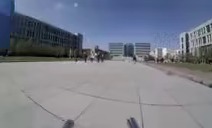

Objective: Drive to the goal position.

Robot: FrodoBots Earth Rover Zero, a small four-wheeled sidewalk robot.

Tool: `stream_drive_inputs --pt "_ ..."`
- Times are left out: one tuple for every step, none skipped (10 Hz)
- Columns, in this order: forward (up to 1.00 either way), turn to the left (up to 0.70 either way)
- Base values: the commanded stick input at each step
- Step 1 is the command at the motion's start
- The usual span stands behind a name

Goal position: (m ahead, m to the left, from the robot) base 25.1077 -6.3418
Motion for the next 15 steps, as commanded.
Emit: stream_drive_inputs --pt "1.0 0.0" --pt "1.0 0.0" --pt "1.0 0.0" --pt "1.0 0.0" --pt "1.0 0.0" --pt "1.0 0.0" --pt "1.0 0.0" --pt "1.0 0.0" --pt "1.0 0.0" --pt "1.0 0.0" --pt "1.0 -0.01" --pt "1.0 -0.17" --pt "1.0 -0.39" --pt "1.0 -0.4" --pt "1.0 -0.4"
